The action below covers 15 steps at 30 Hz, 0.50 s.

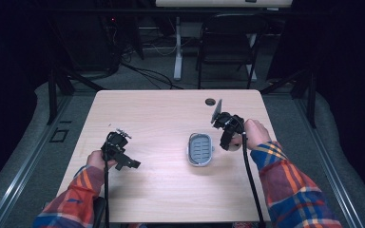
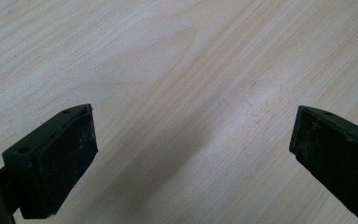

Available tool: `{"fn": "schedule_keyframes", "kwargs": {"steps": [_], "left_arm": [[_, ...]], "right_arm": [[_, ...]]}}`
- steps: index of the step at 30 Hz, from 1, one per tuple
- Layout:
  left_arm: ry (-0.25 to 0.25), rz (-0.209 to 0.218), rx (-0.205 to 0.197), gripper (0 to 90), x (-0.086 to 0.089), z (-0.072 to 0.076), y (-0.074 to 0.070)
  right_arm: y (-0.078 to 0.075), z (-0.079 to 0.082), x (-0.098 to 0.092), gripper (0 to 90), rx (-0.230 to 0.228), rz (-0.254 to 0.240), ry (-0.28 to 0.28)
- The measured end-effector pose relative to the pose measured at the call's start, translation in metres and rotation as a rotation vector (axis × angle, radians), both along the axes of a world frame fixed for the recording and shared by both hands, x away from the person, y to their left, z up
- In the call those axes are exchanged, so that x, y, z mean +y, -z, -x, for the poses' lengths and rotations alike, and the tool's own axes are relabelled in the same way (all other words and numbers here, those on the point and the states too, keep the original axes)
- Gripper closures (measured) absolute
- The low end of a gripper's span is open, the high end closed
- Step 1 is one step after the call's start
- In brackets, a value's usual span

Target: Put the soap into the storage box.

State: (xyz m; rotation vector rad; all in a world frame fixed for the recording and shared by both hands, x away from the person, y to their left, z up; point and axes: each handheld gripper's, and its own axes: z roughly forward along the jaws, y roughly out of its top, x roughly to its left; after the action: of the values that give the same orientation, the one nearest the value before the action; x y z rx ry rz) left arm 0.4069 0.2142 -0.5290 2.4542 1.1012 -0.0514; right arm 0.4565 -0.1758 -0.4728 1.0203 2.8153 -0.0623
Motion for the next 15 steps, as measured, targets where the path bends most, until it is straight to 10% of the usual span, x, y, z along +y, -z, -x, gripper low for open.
{"fn": "schedule_keyframes", "kwargs": {"steps": [15], "left_arm": [[0.0, 0.003, -0.002, 0.4, 0.0, 0.0, 0.0]], "right_arm": [[-0.016, -0.004, 0.02, 24.3, -0.014, 0.014, -0.04]]}}
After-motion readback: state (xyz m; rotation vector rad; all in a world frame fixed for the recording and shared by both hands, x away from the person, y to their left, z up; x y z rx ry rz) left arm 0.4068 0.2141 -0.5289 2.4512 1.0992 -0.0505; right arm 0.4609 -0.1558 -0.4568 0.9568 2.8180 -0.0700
